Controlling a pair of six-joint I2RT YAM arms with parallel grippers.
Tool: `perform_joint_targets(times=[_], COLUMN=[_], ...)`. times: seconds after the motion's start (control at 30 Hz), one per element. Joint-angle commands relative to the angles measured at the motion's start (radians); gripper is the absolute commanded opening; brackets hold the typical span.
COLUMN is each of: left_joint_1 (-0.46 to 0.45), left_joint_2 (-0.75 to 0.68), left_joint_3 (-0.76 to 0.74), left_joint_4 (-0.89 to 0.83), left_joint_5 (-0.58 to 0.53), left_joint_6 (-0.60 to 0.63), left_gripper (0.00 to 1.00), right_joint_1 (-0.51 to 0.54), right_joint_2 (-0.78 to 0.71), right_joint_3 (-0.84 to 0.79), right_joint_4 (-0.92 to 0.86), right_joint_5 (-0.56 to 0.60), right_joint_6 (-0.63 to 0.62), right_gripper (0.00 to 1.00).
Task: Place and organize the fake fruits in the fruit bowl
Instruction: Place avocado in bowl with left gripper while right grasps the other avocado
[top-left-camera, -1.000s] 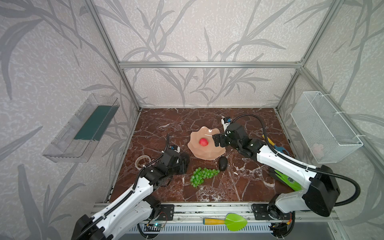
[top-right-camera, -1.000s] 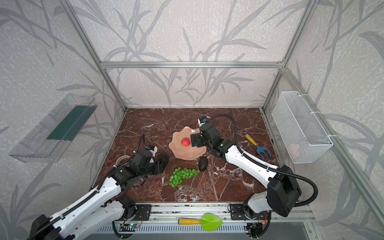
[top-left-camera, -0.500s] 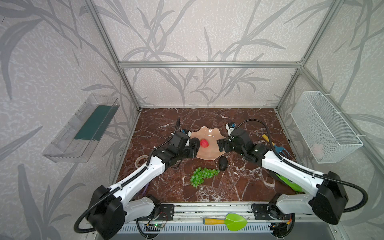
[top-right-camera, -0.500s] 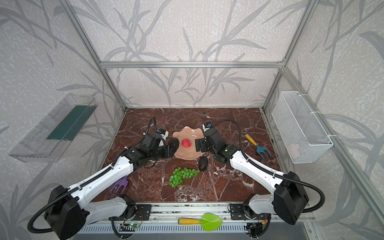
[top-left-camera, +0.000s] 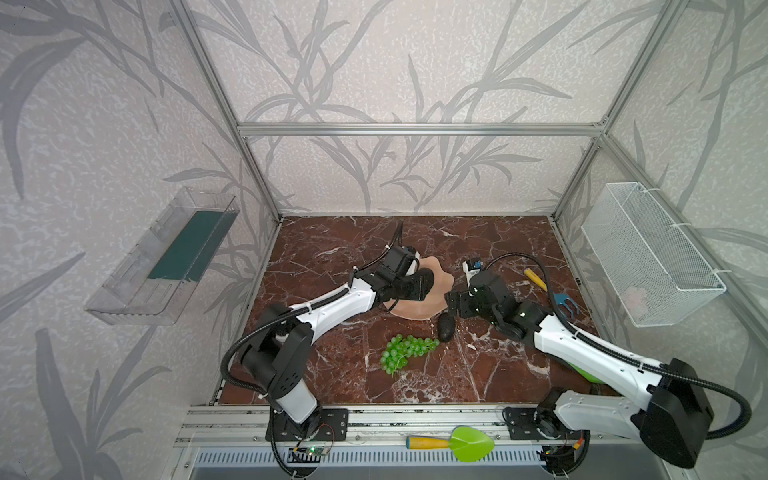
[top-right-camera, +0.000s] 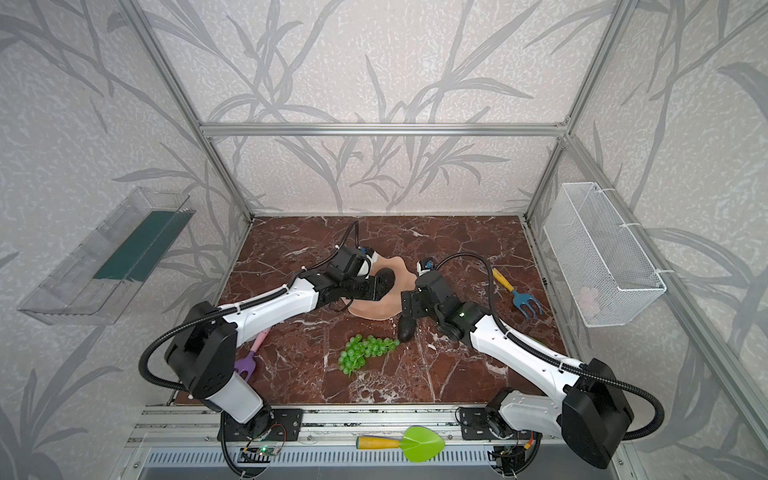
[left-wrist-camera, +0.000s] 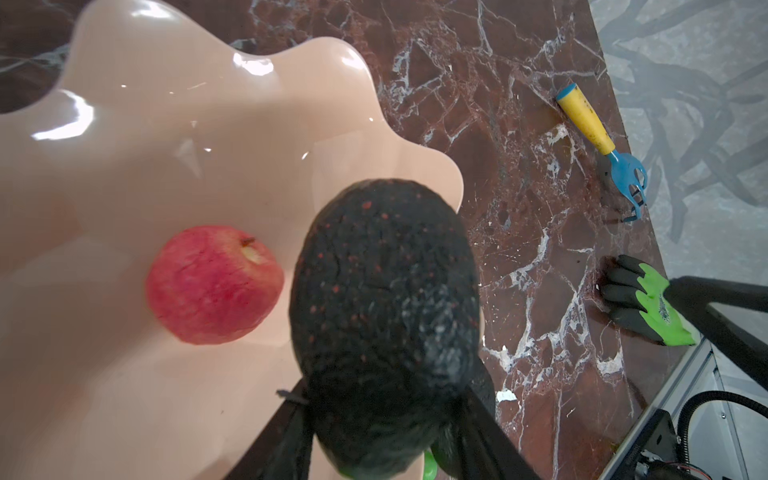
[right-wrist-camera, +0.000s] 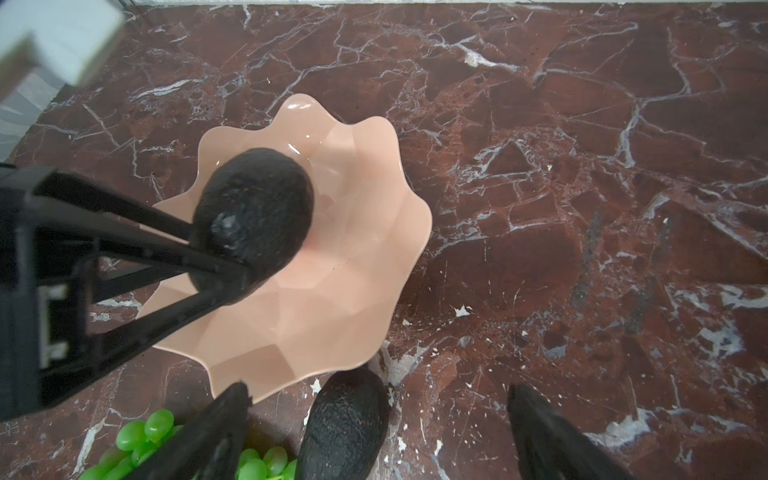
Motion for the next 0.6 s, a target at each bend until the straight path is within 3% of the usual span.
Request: perform_joint_targets(times=[0.0, 0.4, 0.57], left_joint_1=[-0.011, -0.012, -0.013], left_joint_2=[0.069, 0.209, 0.226], left_joint_3=[0.058, 0.113, 0.120], left_joint_4=[-0.040, -0.039, -0.041], left_joint_5=[0.011, -0.017, -0.012], left_joint_6=[0.010, -0.032, -0.047], left_gripper=[0.50, 0.48, 0.55], right_joint_1=[-0.004, -0.004, -0.002], right_joint_2=[-0.035, -0.070, -0.062], right_joint_3=[-0.019, -0.097, -0.120], right_joint_4=[-0.019, -0.011, -0.001], right_joint_5=[0.010, -0.045, -0.070], right_joint_6=[0.024, 0.081, 0.109], right_gripper=[0.96, 0.96, 0.96])
